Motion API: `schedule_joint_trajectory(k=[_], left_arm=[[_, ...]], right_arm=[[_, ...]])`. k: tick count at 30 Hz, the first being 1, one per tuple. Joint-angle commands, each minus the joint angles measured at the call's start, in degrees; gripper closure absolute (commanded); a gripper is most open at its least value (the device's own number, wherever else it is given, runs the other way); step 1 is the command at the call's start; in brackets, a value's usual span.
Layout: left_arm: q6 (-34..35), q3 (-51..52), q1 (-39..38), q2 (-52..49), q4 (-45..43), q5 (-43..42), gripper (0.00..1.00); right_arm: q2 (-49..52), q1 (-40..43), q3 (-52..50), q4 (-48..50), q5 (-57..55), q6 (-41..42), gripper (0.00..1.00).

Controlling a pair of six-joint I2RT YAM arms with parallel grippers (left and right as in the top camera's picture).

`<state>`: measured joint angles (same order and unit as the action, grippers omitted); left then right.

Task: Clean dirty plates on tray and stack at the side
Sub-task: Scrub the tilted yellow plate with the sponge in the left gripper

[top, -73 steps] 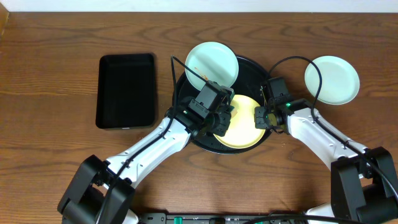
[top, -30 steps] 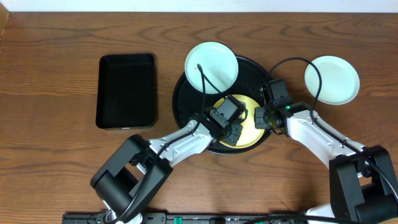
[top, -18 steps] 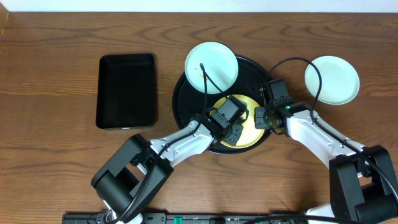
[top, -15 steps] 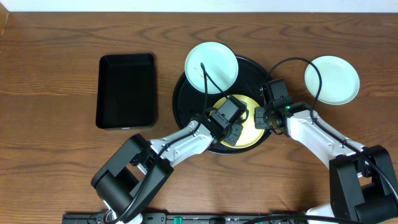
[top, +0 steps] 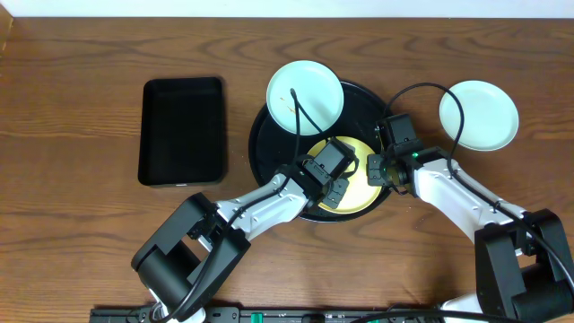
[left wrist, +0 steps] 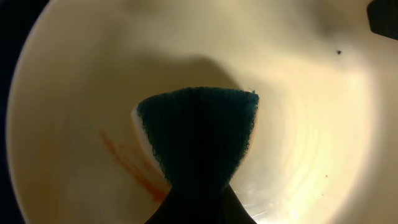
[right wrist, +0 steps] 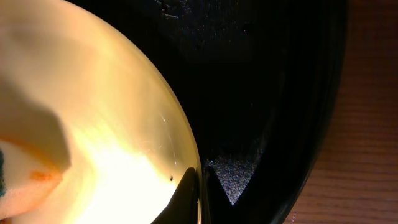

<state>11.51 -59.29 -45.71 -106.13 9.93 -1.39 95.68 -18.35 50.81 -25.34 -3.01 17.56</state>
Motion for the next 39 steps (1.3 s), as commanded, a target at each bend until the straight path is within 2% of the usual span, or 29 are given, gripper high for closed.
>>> schedule_joint_trajectory(k=[1, 9, 14, 22, 39], left_arm=[[-1.7, 0.6, 0.0, -1.2, -0.2, 3.8, 0.92], [-4.1, 0.6, 0.0, -3.0, -2.3, 4.4, 0.92], [-4.7, 0.6, 0.0, -4.1, -3.2, 9.0, 0.92], [-10.3, 0.6, 0.4, -4.1, -4.1, 10.1, 0.92], [-10.7, 0.6, 3.9, -4.2, -7.6, 10.0, 0.92]], right_arm=[[1.7, 0.0, -0.7, 0.3, 2.1, 0.8, 0.99], [1.7, 0.0, -0.7, 0.3, 2.6, 0.8, 0.99], [1.7, 0.0, -0.7, 0.3, 2.6, 0.8, 0.99], [1.7, 0.0, -0.7, 0.3, 2.6, 0.8, 0.99], [1.7, 0.0, -0.7, 0.3, 2.7, 0.8, 0.99]])
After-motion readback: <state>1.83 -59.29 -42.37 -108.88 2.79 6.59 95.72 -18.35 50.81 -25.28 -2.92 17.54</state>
